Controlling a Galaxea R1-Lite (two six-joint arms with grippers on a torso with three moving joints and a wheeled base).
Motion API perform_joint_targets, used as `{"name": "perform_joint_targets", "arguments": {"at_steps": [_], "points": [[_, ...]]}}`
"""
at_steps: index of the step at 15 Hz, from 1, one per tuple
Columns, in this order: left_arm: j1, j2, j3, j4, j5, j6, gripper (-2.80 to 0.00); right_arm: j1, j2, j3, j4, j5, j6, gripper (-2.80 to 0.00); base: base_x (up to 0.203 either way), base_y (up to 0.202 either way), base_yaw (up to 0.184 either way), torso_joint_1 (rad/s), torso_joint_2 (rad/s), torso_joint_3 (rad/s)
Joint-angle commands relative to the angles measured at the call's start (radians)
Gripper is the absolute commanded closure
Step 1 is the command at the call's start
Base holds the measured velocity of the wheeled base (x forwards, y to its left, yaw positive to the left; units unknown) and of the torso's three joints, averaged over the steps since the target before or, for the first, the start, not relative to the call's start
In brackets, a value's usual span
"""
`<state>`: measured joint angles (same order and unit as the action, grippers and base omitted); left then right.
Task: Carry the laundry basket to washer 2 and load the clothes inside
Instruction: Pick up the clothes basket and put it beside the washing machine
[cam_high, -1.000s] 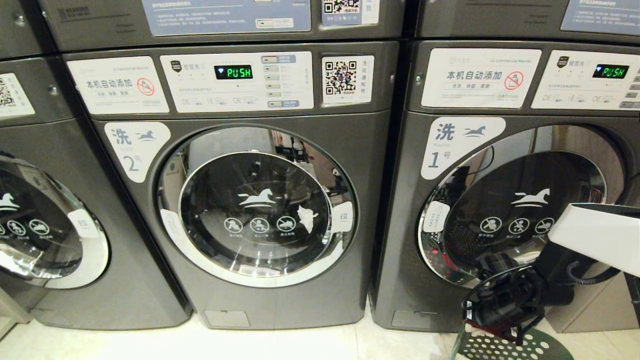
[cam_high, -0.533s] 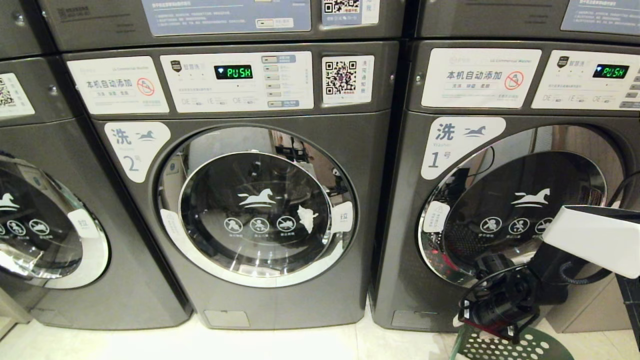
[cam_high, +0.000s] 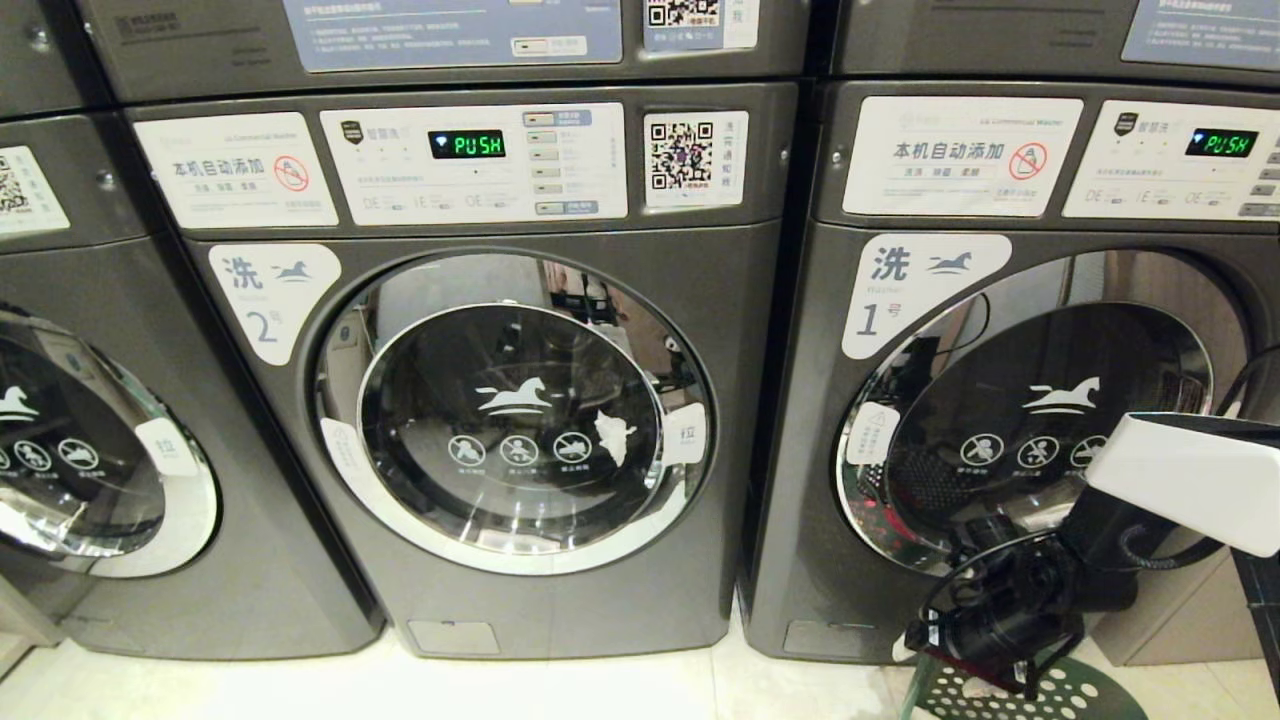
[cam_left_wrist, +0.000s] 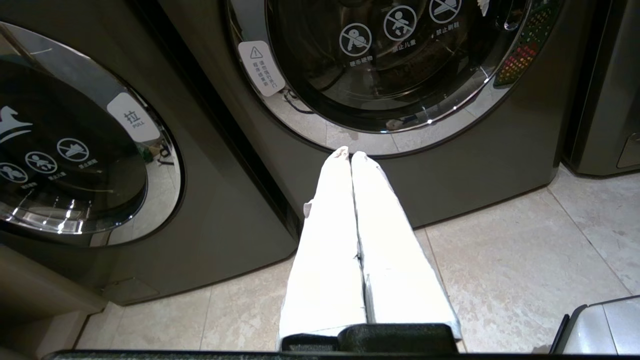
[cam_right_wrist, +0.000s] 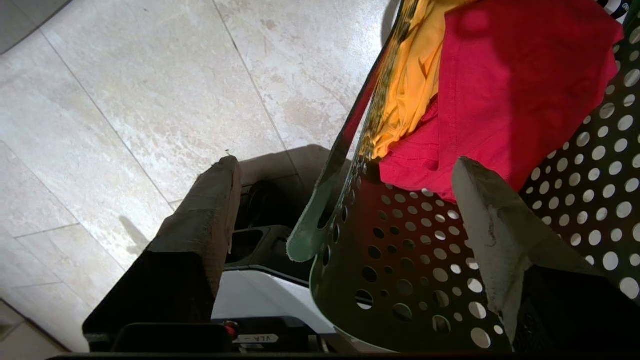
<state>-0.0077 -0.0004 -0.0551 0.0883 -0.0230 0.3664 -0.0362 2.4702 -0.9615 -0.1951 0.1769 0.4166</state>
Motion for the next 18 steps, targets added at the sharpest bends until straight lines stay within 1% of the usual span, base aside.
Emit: {"name": "perform_joint_targets", "arguments": {"at_steps": [1,3,4,7,10,11,15,18], "points": [[0.0,0.0,0.0,0.001,0.0,0.002,0.0,-0.01,0.003,-0.007,-0.001,0.004,-0.023,-2.8,0.0,0.0,0.0,0.0,0.0,0.0],[0.0,0.0,-0.002,0.002,0.0,0.003,0.0,-0.038,0.021,-0.012,-0.003,-0.002,-0.081,-2.8,0.0,0.0,0.0,0.0,0.0,0.0],[0.0,0.0,-0.002,0.002,0.0,0.002,0.0,-0.053,0.031,-0.014,-0.006,-0.002,-0.094,-2.8,0.0,0.0,0.0,0.0,0.0,0.0],[0.0,0.0,-0.003,0.008,-0.002,0.003,0.0,-0.059,0.071,-0.042,-0.006,0.01,-0.09,-2.8,0.0,0.0,0.0,0.0,0.0,0.0],[0.0,0.0,-0.003,0.008,-0.002,0.003,0.0,-0.06,0.102,-0.09,-0.006,0.076,-0.088,-2.8,0.0,0.0,0.0,0.0,0.0,0.0],[0.0,0.0,-0.003,0.008,-0.002,0.005,0.0,-0.059,0.111,-0.104,-0.006,0.082,-0.091,-2.8,0.0,0.0,0.0,0.0,0.0,0.0],[0.0,0.0,-0.003,0.007,-0.002,0.005,0.0,-0.057,0.16,-0.148,-0.004,0.073,-0.096,-2.8,0.0,0.0,0.0,0.0,0.0,0.0],[0.0,0.0,-0.003,0.008,-0.002,0.014,0.0,-0.054,0.171,-0.149,-0.004,0.072,-0.094,-2.8,0.0,0.0,0.0,0.0,0.0,0.0]]}}
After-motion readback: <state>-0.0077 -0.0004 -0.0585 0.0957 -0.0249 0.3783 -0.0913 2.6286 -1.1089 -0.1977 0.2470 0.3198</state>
